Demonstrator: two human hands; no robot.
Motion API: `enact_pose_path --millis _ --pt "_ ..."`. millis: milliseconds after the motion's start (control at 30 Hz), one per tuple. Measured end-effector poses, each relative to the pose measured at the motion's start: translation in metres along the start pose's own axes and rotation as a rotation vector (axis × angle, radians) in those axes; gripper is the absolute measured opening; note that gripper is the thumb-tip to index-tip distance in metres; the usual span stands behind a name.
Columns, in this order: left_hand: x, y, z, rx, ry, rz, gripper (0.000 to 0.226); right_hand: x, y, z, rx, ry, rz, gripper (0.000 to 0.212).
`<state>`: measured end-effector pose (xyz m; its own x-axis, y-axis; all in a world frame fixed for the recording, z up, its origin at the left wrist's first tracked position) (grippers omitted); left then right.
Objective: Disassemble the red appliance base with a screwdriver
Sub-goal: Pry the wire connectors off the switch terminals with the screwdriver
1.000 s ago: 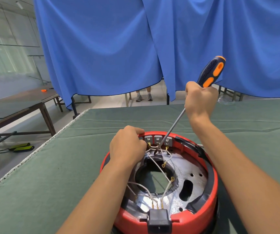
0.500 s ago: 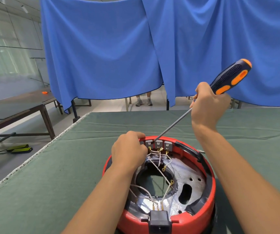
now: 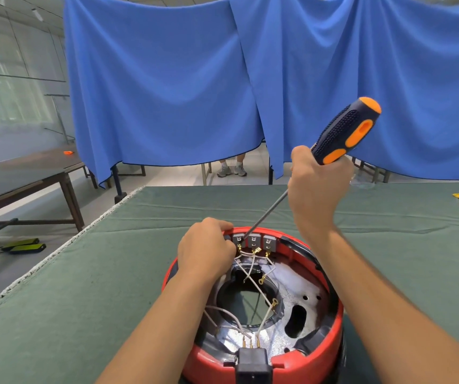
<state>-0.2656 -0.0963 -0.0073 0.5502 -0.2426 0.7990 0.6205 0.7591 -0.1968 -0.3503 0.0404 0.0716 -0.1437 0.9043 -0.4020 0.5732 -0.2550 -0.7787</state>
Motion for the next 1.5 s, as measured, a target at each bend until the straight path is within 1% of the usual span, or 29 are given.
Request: enact_pose_path --millis 100,200,500,600,700,800,967,1067,1167,1233,1333,1433,1500 --pt "0.000 0.000 0.001 0.002 -0.003 -0.007 0.041 -0.001 -0.004 0.002 0.006 0.024 -0.015 0.040" --pt "0.000 -0.001 0.001 0.007 -0.007 -0.011 0.042 -0.006 -0.012 0.010 -0.032 0.091 -0.019 0.041" --pt "0.000 0.000 0.001 0.000 -0.012 -0.009 0.041 -0.020 -0.034 0.050 -0.279 0.305 -0.054 0.034" --pt "0.001 0.001 0.001 -0.002 -0.010 -0.013 0.041 -0.017 -0.035 0.056 -0.352 0.329 -0.020 0.033" --pt "0.001 0.002 0.001 0.003 -0.009 -0.020 0.042 -0.008 -0.032 0.058 -0.387 0.333 0.043 0.035" --pt "0.002 0.002 0.002 0.001 -0.008 -0.020 0.042 0.002 -0.026 0.053 -0.366 0.281 0.086 0.032" --pt "0.003 0.003 0.001 0.007 0.004 -0.012 0.041 0.011 -0.012 0.033 -0.210 0.155 0.154 0.017" --pt "0.003 0.004 0.002 0.004 0.003 -0.011 0.041 0.012 -0.008 0.026 -0.138 0.109 0.143 0.021" --pt "0.003 0.003 0.002 0.000 0.001 -0.008 0.042 0.009 -0.009 0.022 -0.089 0.115 0.086 0.021" --pt "0.002 0.002 0.002 0.001 -0.002 -0.007 0.042 0.006 -0.012 0.024 -0.104 0.125 0.046 0.027" --pt "0.001 0.002 0.000 0.002 -0.005 -0.003 0.042 0.005 -0.017 0.033 -0.193 0.157 0.052 0.036" --pt "0.000 0.002 0.001 -0.005 0.004 0.011 0.039 0.007 -0.021 0.043 -0.291 0.202 0.088 0.038" --pt "-0.001 0.001 0.001 -0.014 0.007 0.017 0.038 0.007 -0.022 0.046 -0.323 0.224 0.098 0.037"
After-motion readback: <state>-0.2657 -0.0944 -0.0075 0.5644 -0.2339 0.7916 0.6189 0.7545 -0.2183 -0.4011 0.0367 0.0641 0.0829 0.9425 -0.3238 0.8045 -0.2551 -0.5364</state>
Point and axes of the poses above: each hand's wrist, its own y-axis away from the middle knuckle, its own x-axis out of the back of the hand, z = x × y, the point moved 4 cm from there along -y, towards the middle knuckle, and after that the axes turned 12 degrees about x, right-handed, at the moved point
